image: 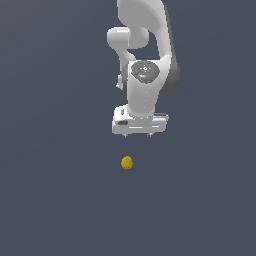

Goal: Pick up the object and move it to a goal position.

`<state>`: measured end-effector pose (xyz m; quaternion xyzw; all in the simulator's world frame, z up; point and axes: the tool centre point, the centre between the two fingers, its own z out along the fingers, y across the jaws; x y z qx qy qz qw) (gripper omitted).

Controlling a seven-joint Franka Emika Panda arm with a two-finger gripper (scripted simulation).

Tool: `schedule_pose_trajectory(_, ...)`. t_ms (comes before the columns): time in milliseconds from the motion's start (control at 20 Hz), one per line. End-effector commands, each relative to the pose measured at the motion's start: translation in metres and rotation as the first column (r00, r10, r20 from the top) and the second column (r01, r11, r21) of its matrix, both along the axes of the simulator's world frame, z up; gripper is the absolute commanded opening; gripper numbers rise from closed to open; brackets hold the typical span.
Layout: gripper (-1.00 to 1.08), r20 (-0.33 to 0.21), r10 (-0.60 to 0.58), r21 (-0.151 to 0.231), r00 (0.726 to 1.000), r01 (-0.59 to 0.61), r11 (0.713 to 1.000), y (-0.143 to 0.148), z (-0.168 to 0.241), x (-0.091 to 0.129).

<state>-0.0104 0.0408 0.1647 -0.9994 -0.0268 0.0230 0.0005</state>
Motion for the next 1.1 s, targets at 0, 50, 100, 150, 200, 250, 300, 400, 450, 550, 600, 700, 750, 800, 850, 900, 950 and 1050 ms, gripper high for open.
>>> schedule_pose_trajectory(0, 1.00, 0.001, 0.023, 0.000, 1.000, -0.023, 1.000, -0.001, -0.003, 0.002)
schedule_pose_trajectory(50, 1.00, 0.002, 0.036, 0.000, 0.999, -0.036, 0.999, -0.002, -0.004, 0.004)
schedule_pose_trajectory(100, 1.00, 0.003, 0.049, 0.000, 0.999, -0.049, 0.999, -0.003, -0.006, 0.005)
schedule_pose_trajectory(150, 1.00, 0.004, 0.064, 0.001, 0.998, -0.064, 0.998, -0.004, -0.008, 0.007)
schedule_pose_trajectory(200, 1.00, 0.005, 0.080, 0.001, 0.997, -0.080, 0.997, -0.005, -0.010, 0.009)
schedule_pose_trajectory(250, 1.00, 0.006, 0.098, 0.001, 0.995, -0.098, 0.995, -0.006, -0.012, 0.011)
schedule_pose_trajectory(300, 1.00, 0.007, 0.116, 0.001, 0.993, -0.116, 0.993, -0.007, -0.014, 0.013)
schedule_pose_trajectory(400, 1.00, 0.010, 0.157, 0.001, 0.987, -0.158, 0.988, -0.010, -0.019, 0.017)
schedule_pose_trajectory(450, 1.00, 0.011, 0.180, 0.001, 0.984, -0.180, 0.984, -0.012, -0.022, 0.019)
schedule_pose_trajectory(550, 1.00, 0.014, 0.228, 0.002, 0.974, -0.228, 0.974, -0.015, -0.028, 0.024)
schedule_pose_trajectory(600, 1.00, 0.016, 0.252, 0.002, 0.967, -0.252, 0.968, -0.017, -0.031, 0.027)
schedule_pose_trajectory(700, 1.00, 0.019, 0.301, 0.002, 0.953, -0.301, 0.954, -0.020, -0.038, 0.032)
schedule_pose_trajectory(750, 1.00, 0.021, 0.325, 0.002, 0.946, -0.325, 0.946, -0.022, -0.041, 0.034)
schedule_pose_trajectory(800, 1.00, 0.023, 0.348, 0.002, 0.937, -0.349, 0.937, -0.023, -0.044, 0.037)
schedule_pose_trajectory(850, 1.00, 0.024, 0.372, 0.002, 0.928, -0.372, 0.928, -0.025, -0.048, 0.039)
schedule_pose_trajectory(900, 1.00, 0.026, 0.395, 0.002, 0.918, -0.395, 0.919, -0.027, -0.051, 0.041)
schedule_pose_trajectory(950, 1.00, 0.028, 0.418, 0.002, 0.908, -0.418, 0.908, -0.029, -0.054, 0.044)
schedule_pose_trajectory(1050, 1.00, 0.031, 0.459, 0.002, 0.888, -0.460, 0.888, -0.032, -0.061, 0.048)
